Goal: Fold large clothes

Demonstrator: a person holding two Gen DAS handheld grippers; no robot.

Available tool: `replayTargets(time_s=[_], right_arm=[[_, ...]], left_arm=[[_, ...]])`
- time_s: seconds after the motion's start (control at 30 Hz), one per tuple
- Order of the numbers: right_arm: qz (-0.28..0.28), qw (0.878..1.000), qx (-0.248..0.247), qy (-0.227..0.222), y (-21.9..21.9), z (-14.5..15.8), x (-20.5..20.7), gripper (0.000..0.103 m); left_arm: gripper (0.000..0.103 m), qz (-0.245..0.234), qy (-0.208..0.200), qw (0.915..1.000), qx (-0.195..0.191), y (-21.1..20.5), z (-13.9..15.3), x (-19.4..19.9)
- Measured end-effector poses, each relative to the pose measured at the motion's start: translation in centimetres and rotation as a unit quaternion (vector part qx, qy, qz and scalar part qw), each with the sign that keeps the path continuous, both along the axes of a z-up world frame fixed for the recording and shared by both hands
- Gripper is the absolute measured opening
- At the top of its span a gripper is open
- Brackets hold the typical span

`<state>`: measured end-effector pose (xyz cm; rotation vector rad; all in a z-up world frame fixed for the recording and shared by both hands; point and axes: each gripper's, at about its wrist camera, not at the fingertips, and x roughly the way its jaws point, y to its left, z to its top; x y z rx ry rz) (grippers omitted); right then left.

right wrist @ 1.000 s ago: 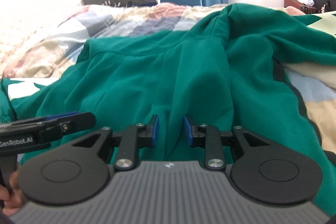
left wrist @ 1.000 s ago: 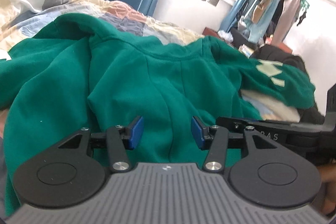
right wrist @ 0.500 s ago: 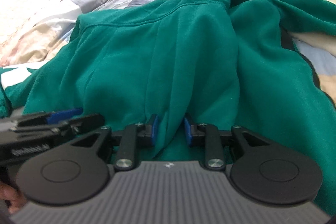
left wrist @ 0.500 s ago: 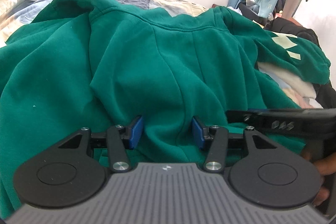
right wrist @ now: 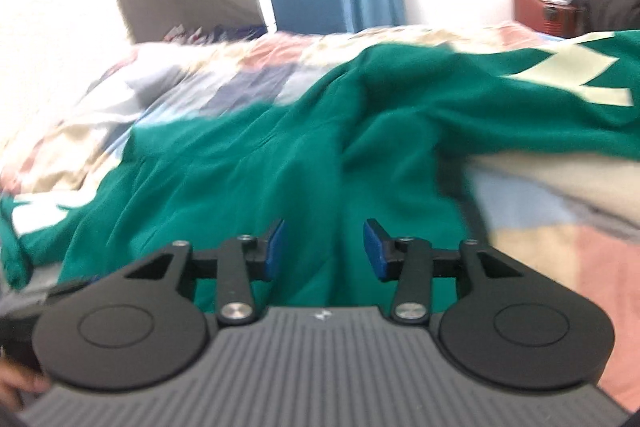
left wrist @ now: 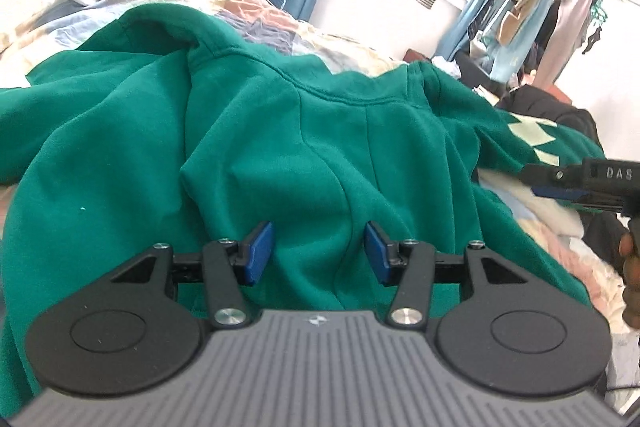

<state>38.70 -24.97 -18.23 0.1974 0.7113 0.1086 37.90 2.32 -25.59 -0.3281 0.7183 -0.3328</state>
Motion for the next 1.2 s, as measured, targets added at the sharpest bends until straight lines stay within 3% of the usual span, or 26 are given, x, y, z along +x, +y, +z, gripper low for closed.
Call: replayTargets(time_s=[0.27, 0.53, 0.6, 0.7, 0.8, 0.93, 1.13, 1.2], right_arm=[[-0.084, 0.996, -0.013, -0.029, -8.0, 0.8, 0.0, 0.055], [-0.128, 0.990, 0.055, -0.032, -15.0, -2.0, 0.1, 0.056], [-0.139, 0.986, 0.085, -0.038, -16.8, -3.0, 0.3, 0.063], [-0.164, 0.976, 0.137, -0.044, -19.7, -4.4, 0.1, 0.065], [-0.198, 0.961, 0.186, -0.055, -21.9, -5.5, -0.2, 0.088], [-0.223, 0.942, 0.243, -0.065, -25.0, -6.9, -0.1, 0.088], [-0.261, 0.921, 0.273, -0.093, -28.7, -8.1, 1.2, 0.089], [-0.277, 0.919, 0.261, -0.103, -29.7, -8.3, 2.3, 0.088]], left_arm=[[0.056, 0.017, -0.013, 0.9998, -0.006, 0.3, 0.7, -0.5], [0.056, 0.018, -0.002, 0.9997, 0.017, -0.4, -0.2, 0.5], [0.056, 0.018, -0.004, 0.9994, 0.028, -0.7, -0.5, 0.6], [0.056, 0.025, -0.008, 0.9991, 0.033, -0.7, -0.5, 0.6], [0.056, 0.036, -0.001, 0.9992, 0.019, -0.5, -0.5, 0.5], [0.056, 0.042, -0.008, 0.9988, 0.025, -0.8, -0.6, 0.6], [0.056, 0.047, -0.022, 0.9975, 0.048, -1.9, -0.7, 0.5], [0.056, 0.048, -0.028, 0.9970, 0.055, -2.0, -0.8, 0.4]])
